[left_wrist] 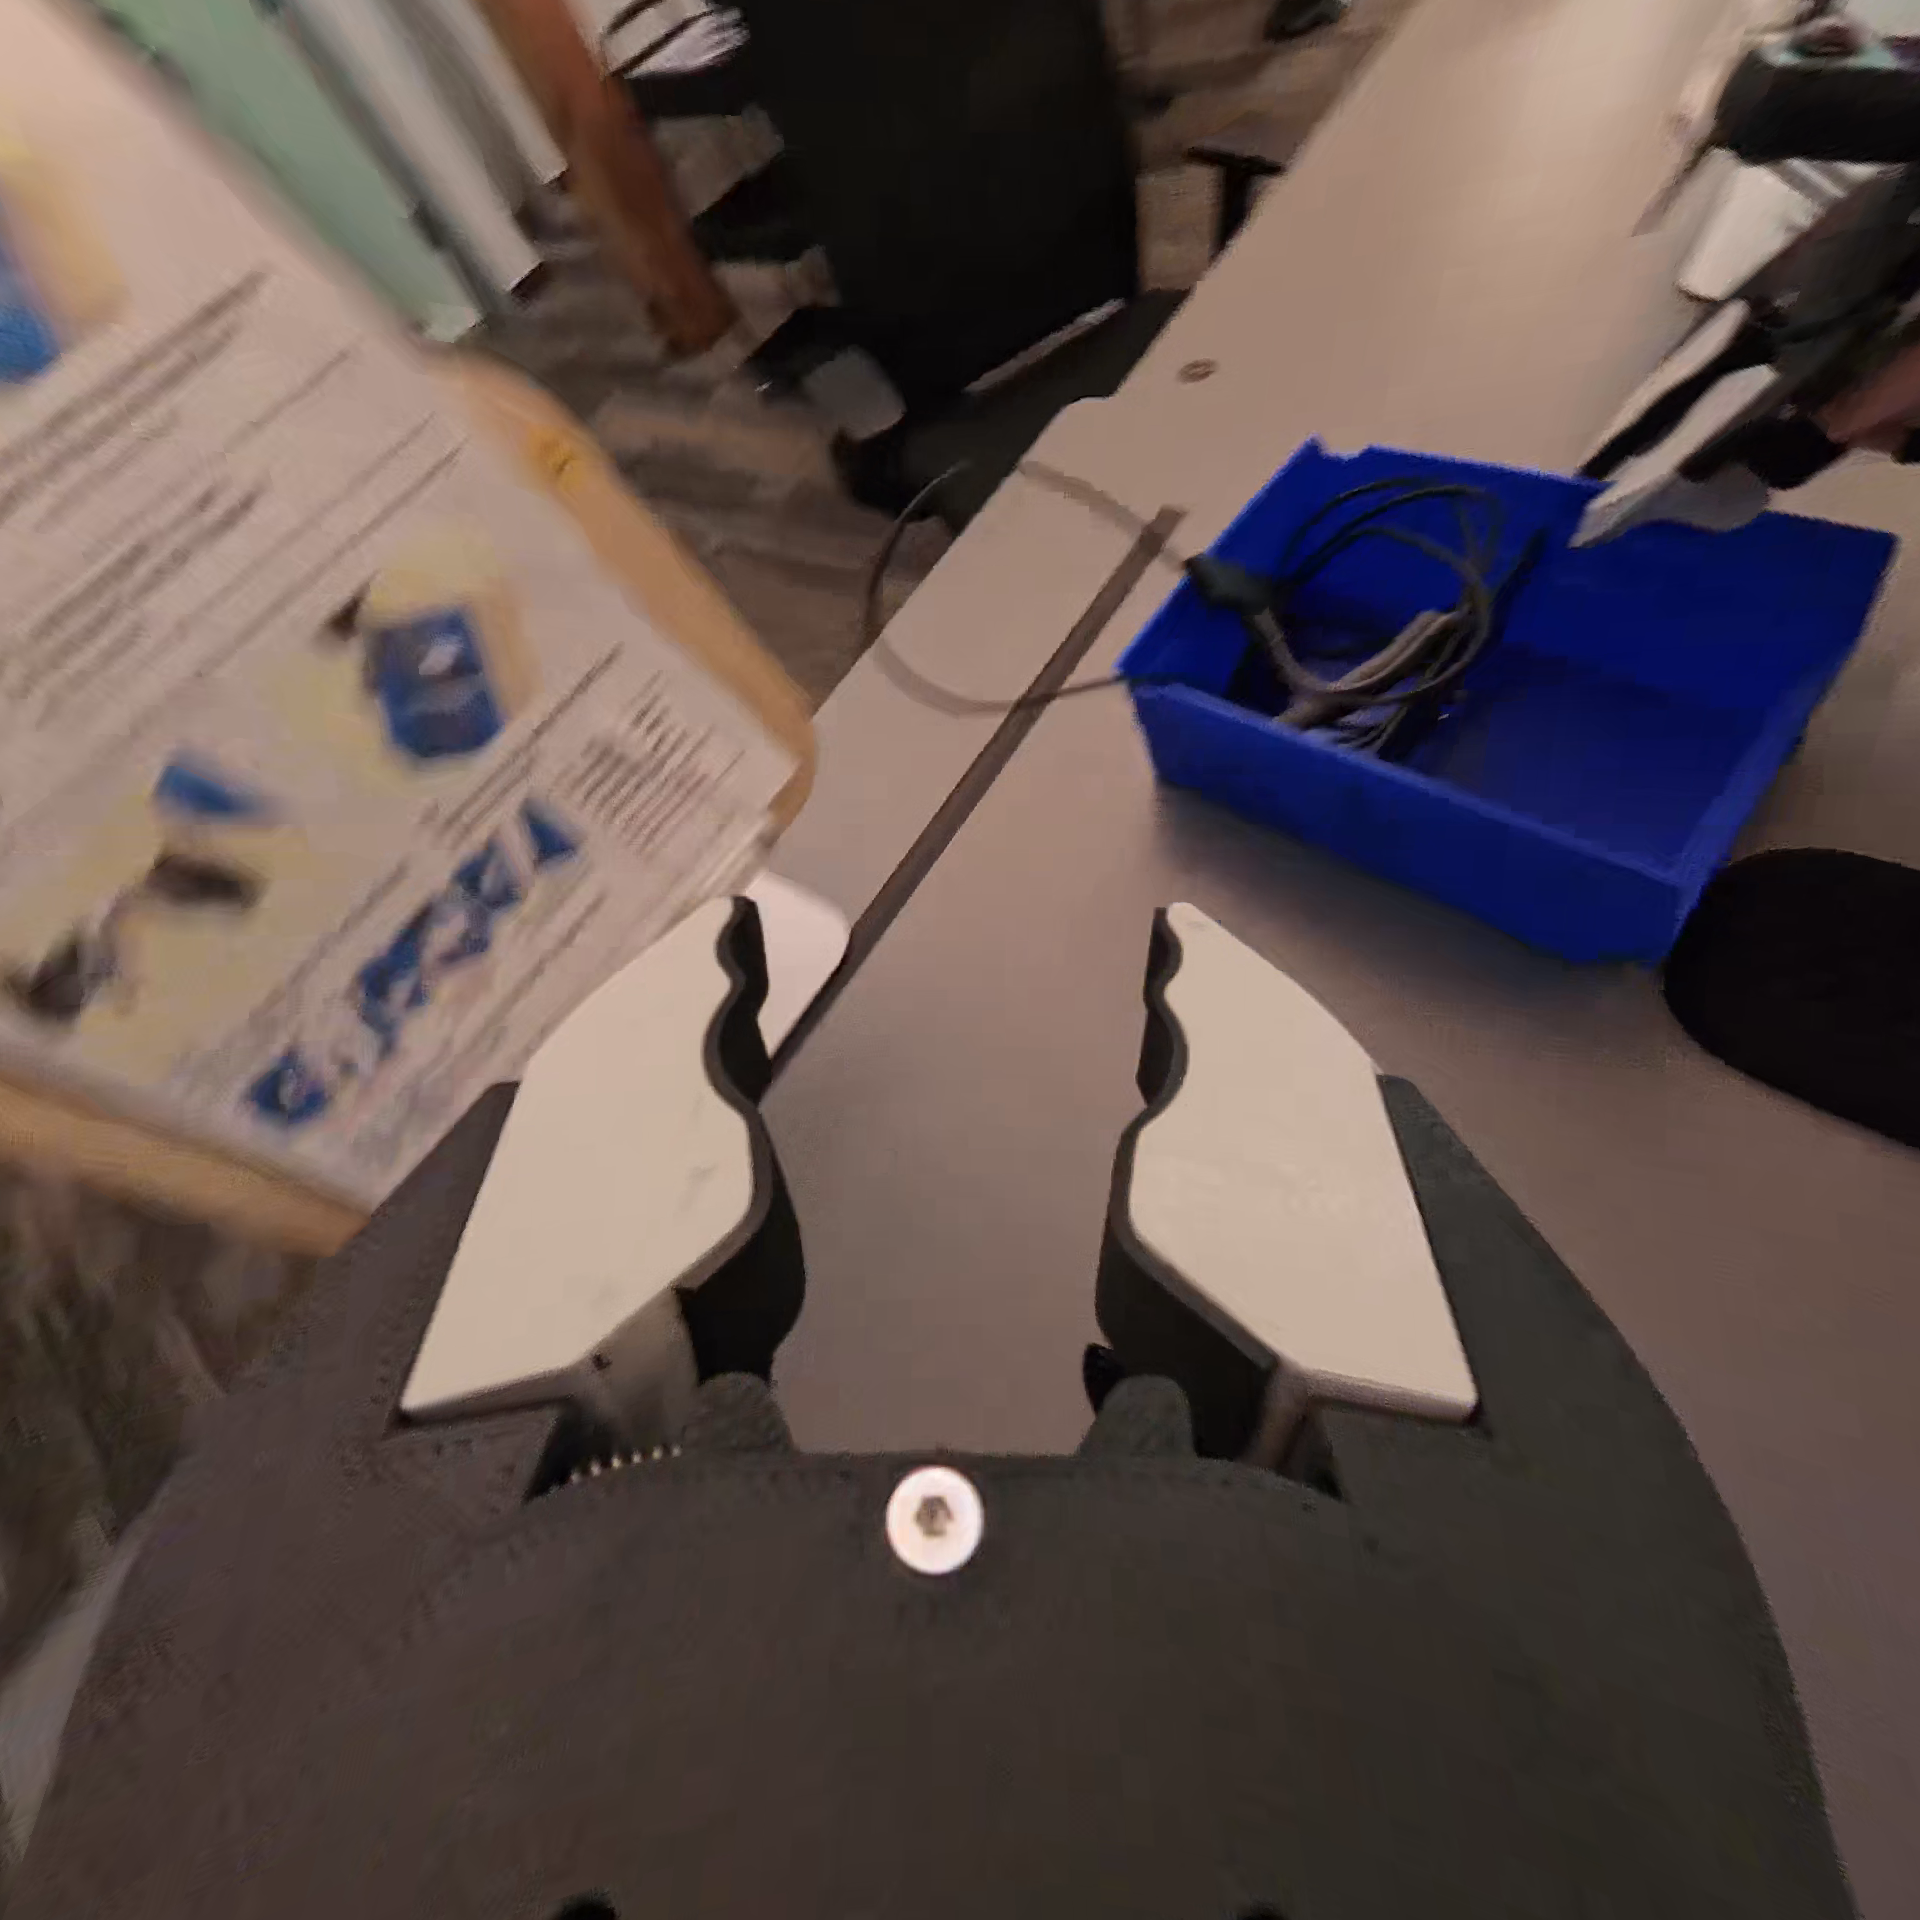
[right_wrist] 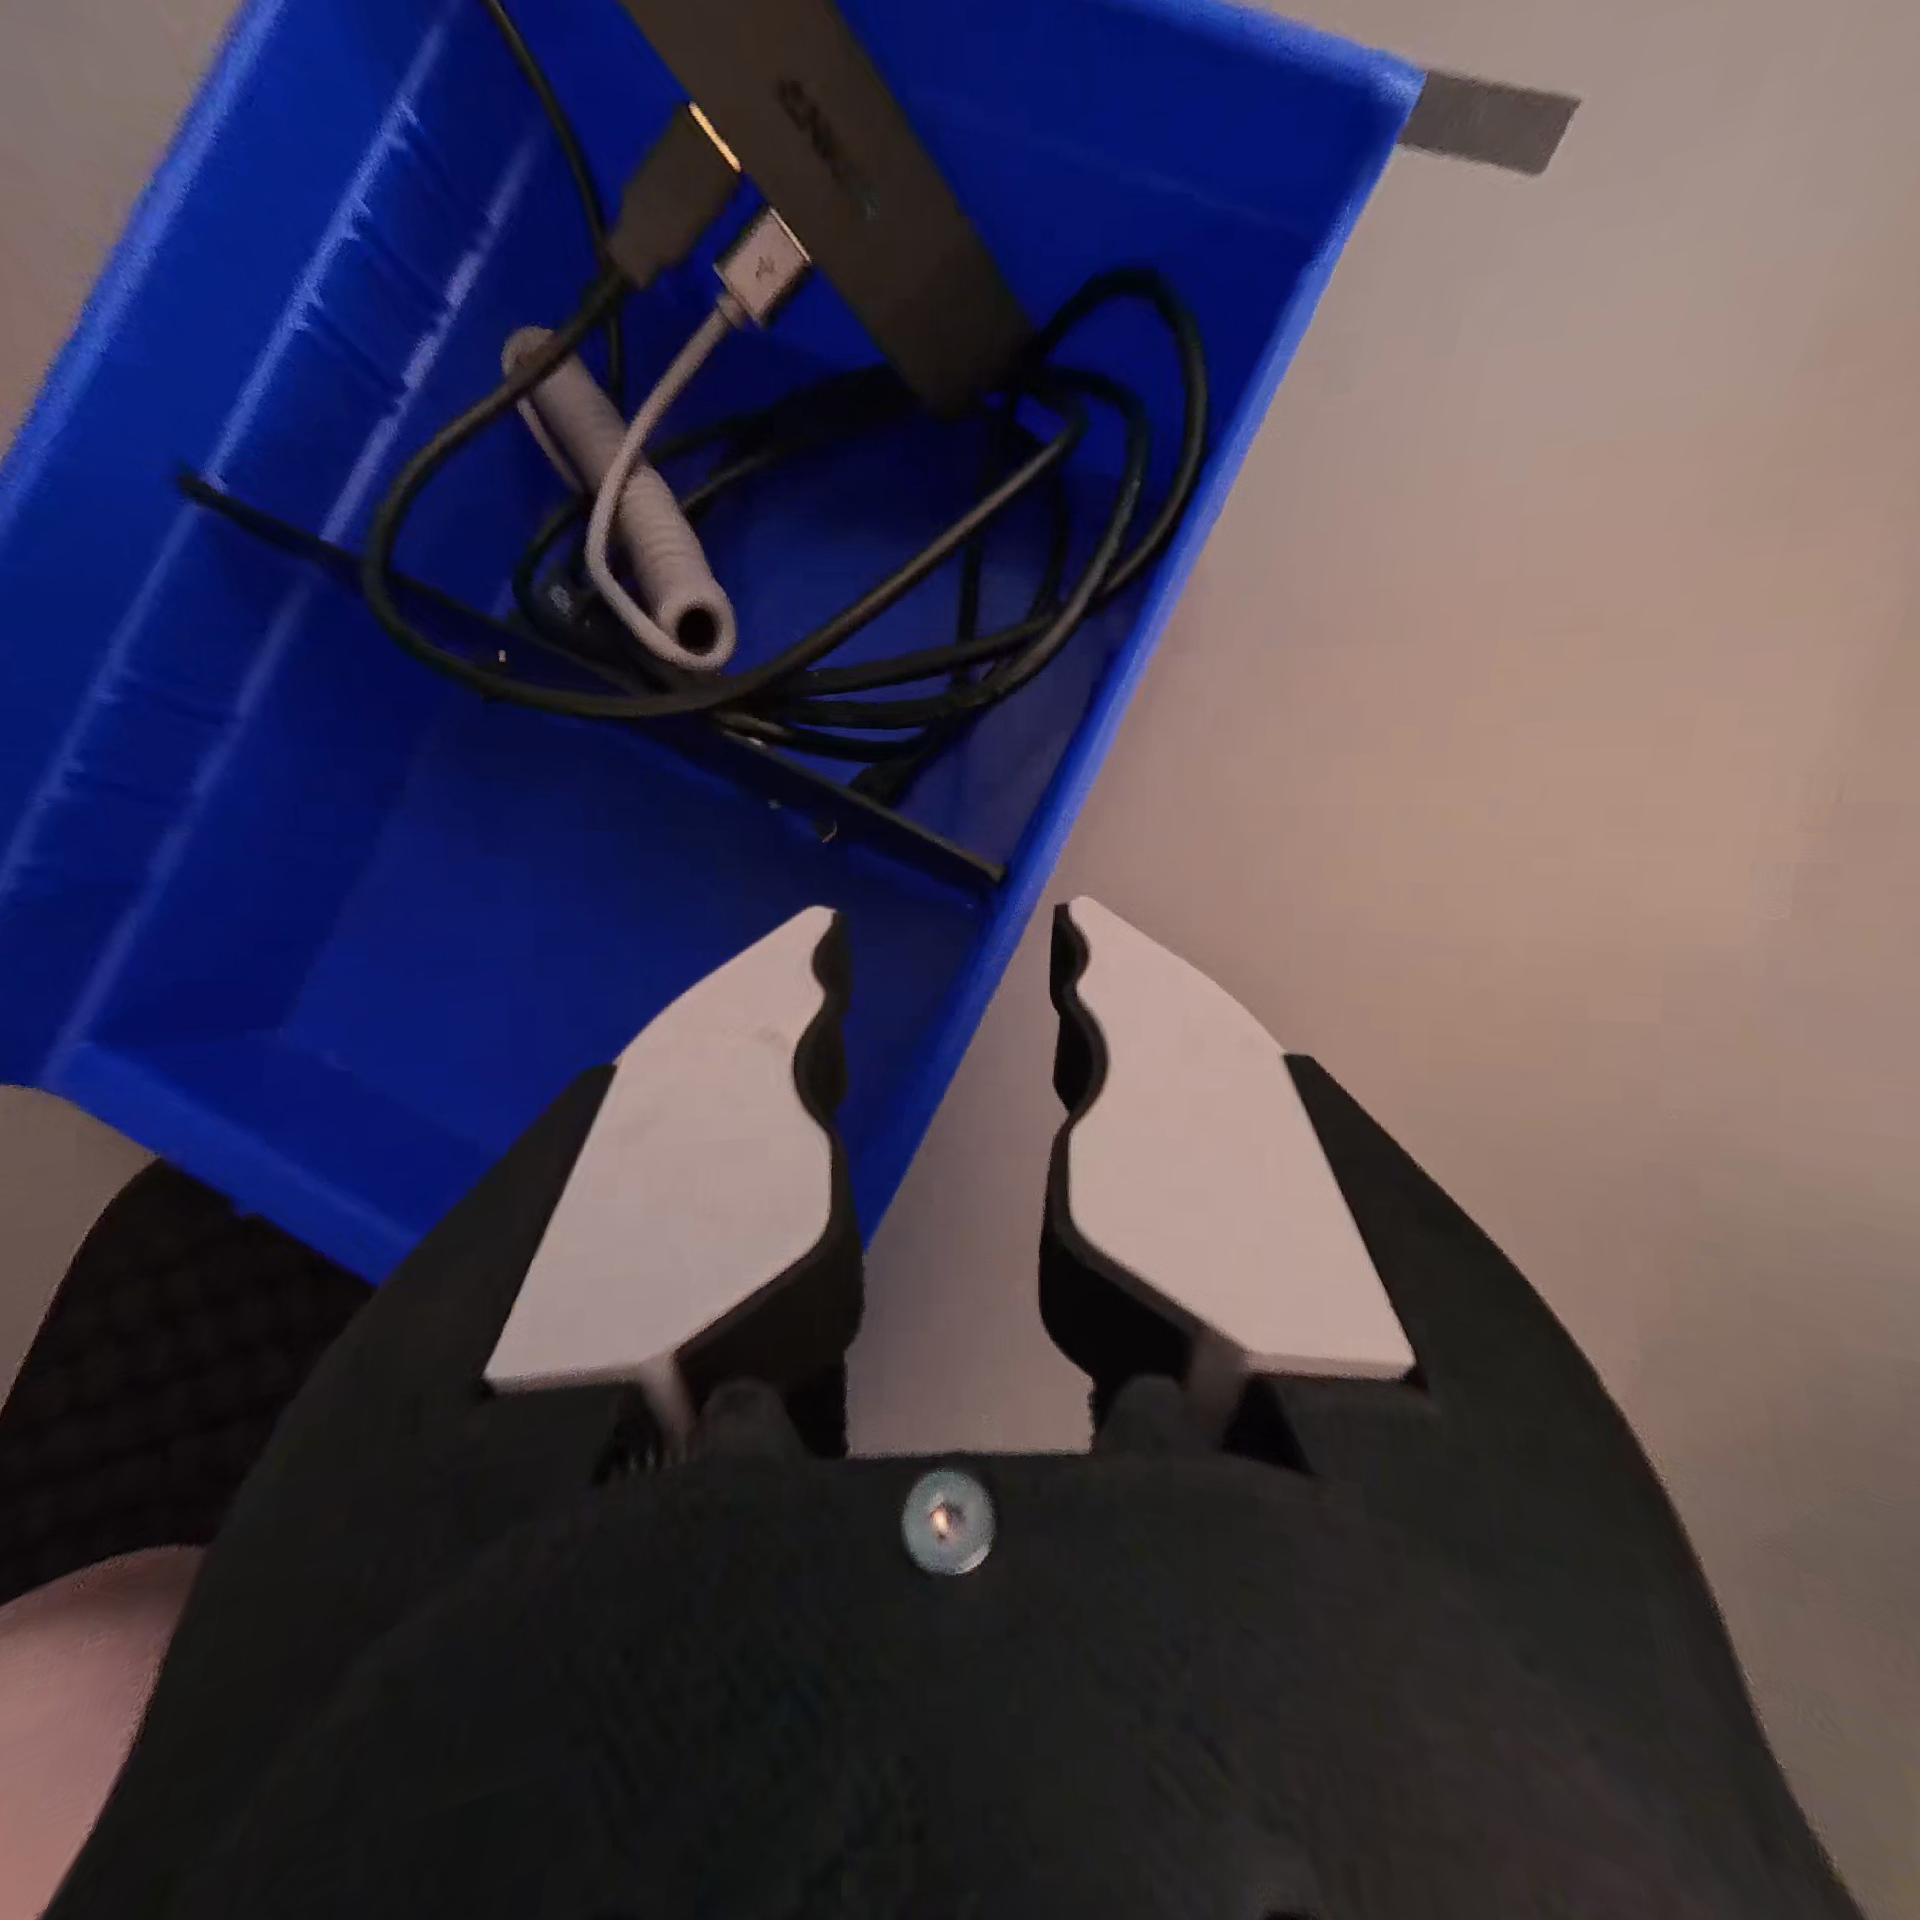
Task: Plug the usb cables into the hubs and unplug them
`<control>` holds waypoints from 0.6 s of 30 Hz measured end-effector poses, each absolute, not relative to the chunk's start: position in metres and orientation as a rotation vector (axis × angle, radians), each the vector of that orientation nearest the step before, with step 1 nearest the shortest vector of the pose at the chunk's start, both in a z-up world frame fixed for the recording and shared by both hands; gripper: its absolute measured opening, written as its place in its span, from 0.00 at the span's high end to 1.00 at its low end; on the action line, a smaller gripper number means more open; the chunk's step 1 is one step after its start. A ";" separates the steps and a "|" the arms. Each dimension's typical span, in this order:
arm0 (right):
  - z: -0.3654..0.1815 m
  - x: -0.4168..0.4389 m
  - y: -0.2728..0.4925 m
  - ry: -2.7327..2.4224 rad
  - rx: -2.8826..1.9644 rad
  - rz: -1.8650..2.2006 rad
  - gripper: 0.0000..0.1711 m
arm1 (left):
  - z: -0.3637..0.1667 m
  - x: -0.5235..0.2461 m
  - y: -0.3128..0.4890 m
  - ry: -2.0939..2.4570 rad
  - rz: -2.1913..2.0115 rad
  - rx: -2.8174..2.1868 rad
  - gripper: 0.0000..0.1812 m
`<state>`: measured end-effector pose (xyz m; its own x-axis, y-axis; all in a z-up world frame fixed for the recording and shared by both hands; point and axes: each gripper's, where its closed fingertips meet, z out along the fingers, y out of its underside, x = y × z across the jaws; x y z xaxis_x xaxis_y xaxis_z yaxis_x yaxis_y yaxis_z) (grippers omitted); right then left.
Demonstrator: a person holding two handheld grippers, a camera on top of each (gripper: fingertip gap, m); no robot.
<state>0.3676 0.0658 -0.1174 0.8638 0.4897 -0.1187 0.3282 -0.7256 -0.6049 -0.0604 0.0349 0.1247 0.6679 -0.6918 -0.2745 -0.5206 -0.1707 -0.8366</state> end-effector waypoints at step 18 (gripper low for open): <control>-0.129 0.374 0.099 -0.529 -2.426 0.287 0.90 | -0.038 -0.386 -0.119 0.386 0.113 -2.375 0.66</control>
<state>0.3736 0.0990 -0.1288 0.8955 0.4389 -0.0738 0.3014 -0.7200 -0.6252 -0.3861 -0.1193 -0.0380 0.9515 -0.2439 -0.1874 -0.3064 -0.6988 -0.6463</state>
